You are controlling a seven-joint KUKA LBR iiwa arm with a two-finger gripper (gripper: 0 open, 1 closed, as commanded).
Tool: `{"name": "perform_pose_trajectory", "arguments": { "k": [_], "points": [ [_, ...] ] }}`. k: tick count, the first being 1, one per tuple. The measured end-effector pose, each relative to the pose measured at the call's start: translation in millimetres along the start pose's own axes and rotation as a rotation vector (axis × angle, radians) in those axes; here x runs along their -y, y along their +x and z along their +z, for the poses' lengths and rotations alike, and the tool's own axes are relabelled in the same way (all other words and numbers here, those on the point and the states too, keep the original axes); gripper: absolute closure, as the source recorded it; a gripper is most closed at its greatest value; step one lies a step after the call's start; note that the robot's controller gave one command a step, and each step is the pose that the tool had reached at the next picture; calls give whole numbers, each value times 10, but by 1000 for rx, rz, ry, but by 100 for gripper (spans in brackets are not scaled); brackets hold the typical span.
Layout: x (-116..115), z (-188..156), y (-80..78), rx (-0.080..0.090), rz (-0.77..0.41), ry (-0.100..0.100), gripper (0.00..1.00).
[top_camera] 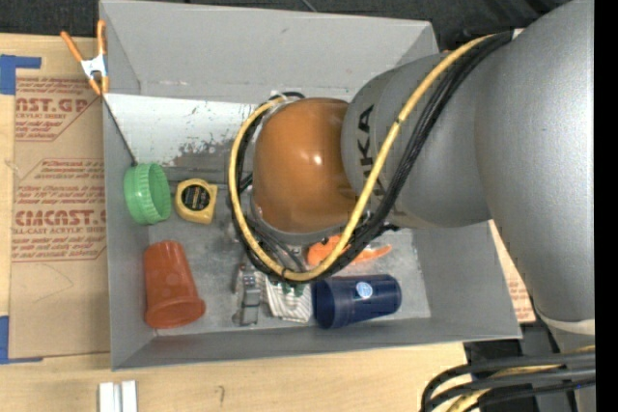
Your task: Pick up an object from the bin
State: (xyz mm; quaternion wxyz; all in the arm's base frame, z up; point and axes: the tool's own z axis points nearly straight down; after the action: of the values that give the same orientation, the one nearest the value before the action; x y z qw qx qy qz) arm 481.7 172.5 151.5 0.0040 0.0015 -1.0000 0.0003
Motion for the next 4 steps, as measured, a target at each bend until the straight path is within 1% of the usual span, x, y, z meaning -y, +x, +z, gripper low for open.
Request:
{"name": "perform_pose_trajectory", "arguments": {
  "k": [1,2,3,4],
  "points": [
    [10,-45,-21,8,2,-2,0],
    [399,617,-463,16,-355,0,0],
    [606,815,-539,8,-375,-1,0],
    [402,811,-778,10,-527,1,0]
  ]
}}
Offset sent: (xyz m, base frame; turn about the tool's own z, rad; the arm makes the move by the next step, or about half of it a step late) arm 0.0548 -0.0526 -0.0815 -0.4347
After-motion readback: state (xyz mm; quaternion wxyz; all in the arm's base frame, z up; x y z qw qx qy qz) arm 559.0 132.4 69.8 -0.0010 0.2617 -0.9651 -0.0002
